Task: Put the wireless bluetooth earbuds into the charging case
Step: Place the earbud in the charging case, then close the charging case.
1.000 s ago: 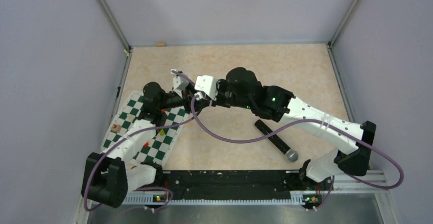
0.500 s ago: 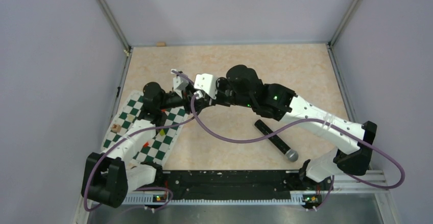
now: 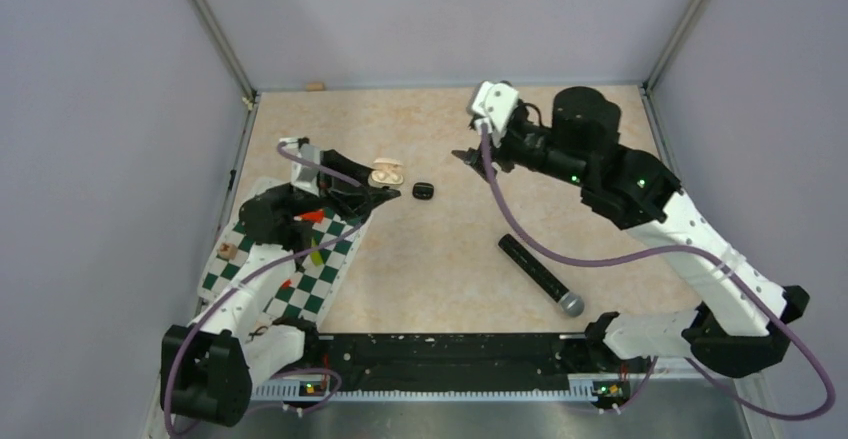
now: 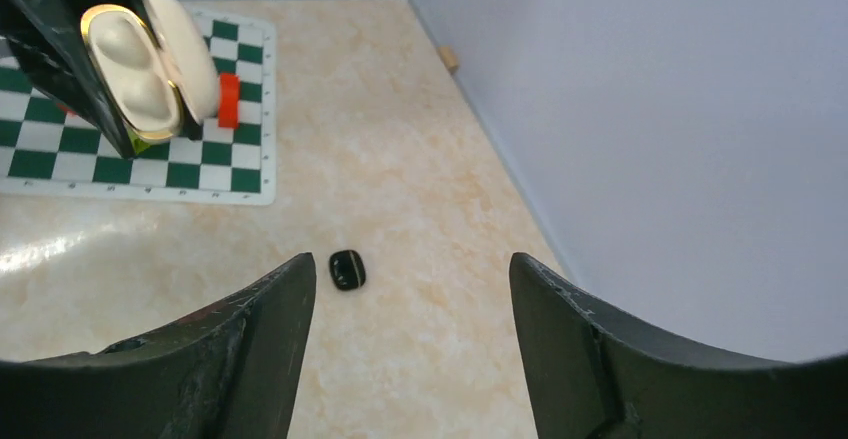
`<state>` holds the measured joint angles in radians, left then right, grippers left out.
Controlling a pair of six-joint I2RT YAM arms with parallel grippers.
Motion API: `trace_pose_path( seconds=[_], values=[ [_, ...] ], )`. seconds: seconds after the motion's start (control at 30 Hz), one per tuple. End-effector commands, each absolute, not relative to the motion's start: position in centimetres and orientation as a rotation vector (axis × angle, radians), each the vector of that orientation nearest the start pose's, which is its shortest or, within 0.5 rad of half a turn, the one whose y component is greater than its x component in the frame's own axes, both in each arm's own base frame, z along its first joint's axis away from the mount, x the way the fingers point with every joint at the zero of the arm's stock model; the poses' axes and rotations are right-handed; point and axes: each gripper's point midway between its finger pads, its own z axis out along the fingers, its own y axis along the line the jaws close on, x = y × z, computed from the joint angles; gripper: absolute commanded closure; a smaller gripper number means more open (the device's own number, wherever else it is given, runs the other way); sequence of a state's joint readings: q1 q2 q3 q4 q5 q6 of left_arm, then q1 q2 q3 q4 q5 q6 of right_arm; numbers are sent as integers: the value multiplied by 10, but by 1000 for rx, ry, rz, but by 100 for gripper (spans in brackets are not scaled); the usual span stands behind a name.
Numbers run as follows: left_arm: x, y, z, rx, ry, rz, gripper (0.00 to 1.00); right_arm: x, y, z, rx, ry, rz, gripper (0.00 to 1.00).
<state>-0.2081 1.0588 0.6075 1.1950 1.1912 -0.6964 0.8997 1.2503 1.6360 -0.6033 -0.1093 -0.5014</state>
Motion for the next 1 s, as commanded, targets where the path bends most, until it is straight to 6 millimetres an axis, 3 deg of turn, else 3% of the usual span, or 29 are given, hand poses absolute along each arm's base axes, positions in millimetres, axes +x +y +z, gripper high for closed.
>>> trace_pose_path(
  seconds=[0.0, 0.33, 0.53, 0.6, 0.77, 0.87, 0.97],
  values=[
    [175, -194, 412, 822, 785, -1219, 100, 236, 281, 454, -1086, 1262, 444, 28],
    [203, -193, 376, 729, 937, -1208, 100, 261, 307, 421, -1077, 1357, 473, 27],
    [249, -198, 321, 662, 1222, -1168, 100, 287, 312, 380, -1107, 1396, 350, 22],
    [259, -202, 304, 693, 1282, -1126, 100, 299, 308, 362, -1108, 1407, 286, 15],
    [251, -221, 275, 821, 1321, -1139, 100, 324, 286, 319, -1063, 1446, 240, 2],
    [240, -233, 268, 918, 1321, -1194, 100, 336, 272, 306, -1024, 1489, 253, 2],
    [231, -245, 260, 987, 1309, -1235, 100, 336, 265, 289, -1016, 1512, 273, 1]
  ],
)
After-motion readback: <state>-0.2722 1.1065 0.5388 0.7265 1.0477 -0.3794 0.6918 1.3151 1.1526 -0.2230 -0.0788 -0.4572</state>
